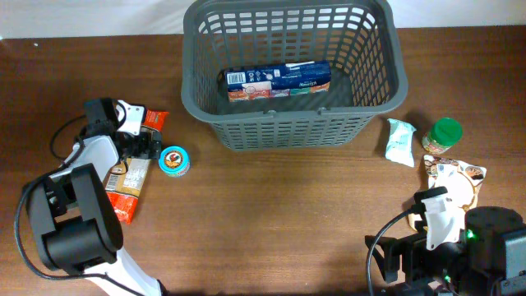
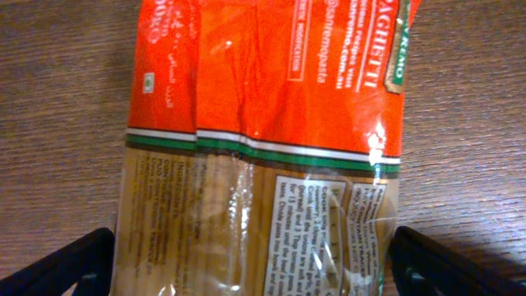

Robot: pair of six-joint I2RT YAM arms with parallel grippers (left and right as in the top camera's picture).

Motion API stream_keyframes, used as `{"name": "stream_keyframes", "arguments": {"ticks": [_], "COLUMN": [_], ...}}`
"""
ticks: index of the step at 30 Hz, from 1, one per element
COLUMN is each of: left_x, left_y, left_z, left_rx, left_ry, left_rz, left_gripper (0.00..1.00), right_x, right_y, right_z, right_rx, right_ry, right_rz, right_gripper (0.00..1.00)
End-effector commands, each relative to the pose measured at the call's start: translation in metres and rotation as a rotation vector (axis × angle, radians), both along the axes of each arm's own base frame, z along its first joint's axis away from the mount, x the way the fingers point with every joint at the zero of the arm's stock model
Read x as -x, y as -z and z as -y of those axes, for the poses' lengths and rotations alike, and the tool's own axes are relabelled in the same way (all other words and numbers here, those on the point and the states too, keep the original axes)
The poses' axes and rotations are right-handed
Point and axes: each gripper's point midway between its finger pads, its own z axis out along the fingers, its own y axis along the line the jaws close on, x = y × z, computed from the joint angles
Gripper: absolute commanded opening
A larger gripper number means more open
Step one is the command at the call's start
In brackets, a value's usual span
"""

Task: Pack container
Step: 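Grasp the orange-capped spaghetti pack with the left gripper, then lower the spaghetti pack into the basket and open the left gripper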

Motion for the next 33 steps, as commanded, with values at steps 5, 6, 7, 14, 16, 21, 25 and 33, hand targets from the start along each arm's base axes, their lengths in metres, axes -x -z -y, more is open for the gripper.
{"name": "stream_keyframes", "arguments": {"ticks": [5, 6, 7, 14, 16, 21, 25, 33], "left_x": [0.009, 0.010, 0.011, 0.011, 0.010, -0.004, -0.017, -0.037], "left_y": [0.017, 0.018, 0.018, 0.017, 0.014, -0.012, -0.046, -0.184], "left_z": [0.000, 0.000, -0.002, -0.005, -0.006, -0.010, -0.013, -0.018], "left_rx": [-0.013, -0.018, -0.024, -0.043, -0.043, -0.052, -0.070, -0.130], "left_ry": [0.000, -0.003, -0.006, -0.015, -0.015, -0.026, -0.032, -0.035], "left_rz": [-0.056, -0.059, -0.064, -0.070, -0.068, -0.021, 0.056, 0.308], "left_gripper": [0.69, 0.64, 0.59, 0.40, 0.36, 0.25, 0.21, 0.02], "right_x": [0.001, 0.001, 0.001, 0.001, 0.001, 0.003, 0.002, 0.002], "right_y": [0.000, 0.000, 0.000, 0.000, 0.000, 0.001, 0.001, 0.001], "right_z": [-0.002, -0.002, -0.002, -0.002, -0.002, -0.001, -0.001, -0.002], "right_rx": [-0.002, -0.002, -0.002, -0.002, -0.001, 0.000, 0.000, 0.000], "right_ry": [-0.017, -0.017, -0.017, -0.017, -0.017, -0.017, -0.017, -0.017], "right_rz": [0.006, 0.006, 0.006, 0.005, 0.005, -0.002, -0.001, -0.001], "right_gripper": [0.99, 0.99, 0.99, 0.99, 0.99, 0.99, 0.99, 0.99]}}
